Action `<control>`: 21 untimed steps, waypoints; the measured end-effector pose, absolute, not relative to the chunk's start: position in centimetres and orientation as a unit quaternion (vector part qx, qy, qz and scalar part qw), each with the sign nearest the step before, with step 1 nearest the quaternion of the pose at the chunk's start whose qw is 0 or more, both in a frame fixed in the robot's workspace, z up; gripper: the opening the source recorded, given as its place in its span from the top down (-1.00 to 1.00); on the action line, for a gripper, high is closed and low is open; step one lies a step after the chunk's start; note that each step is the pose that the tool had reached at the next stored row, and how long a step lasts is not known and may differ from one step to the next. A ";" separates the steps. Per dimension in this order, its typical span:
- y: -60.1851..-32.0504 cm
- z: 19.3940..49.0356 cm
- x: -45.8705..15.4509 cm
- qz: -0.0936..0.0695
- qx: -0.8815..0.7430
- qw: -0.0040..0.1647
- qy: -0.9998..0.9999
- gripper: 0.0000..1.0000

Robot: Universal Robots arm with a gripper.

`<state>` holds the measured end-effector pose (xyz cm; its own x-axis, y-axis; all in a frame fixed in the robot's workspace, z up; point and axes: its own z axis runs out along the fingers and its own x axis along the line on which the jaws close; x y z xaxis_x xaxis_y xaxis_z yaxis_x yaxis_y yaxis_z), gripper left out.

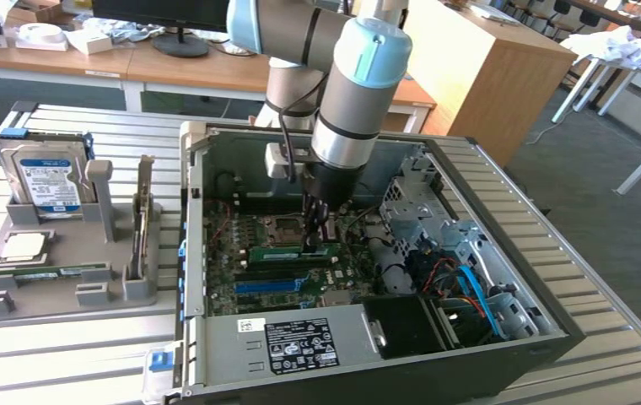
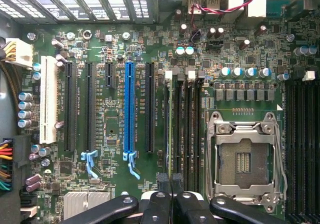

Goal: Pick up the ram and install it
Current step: 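Insert the ram into the slot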

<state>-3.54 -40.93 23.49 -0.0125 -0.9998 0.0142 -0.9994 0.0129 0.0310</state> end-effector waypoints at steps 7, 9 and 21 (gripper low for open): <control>-40.9 23.5 -3.5 -0.009 0.702 0.019 -0.711 0.77; -40.9 23.5 -3.5 -0.009 0.702 0.019 -0.711 0.77; -41.0 23.5 -3.5 -0.009 0.702 0.018 -0.711 0.77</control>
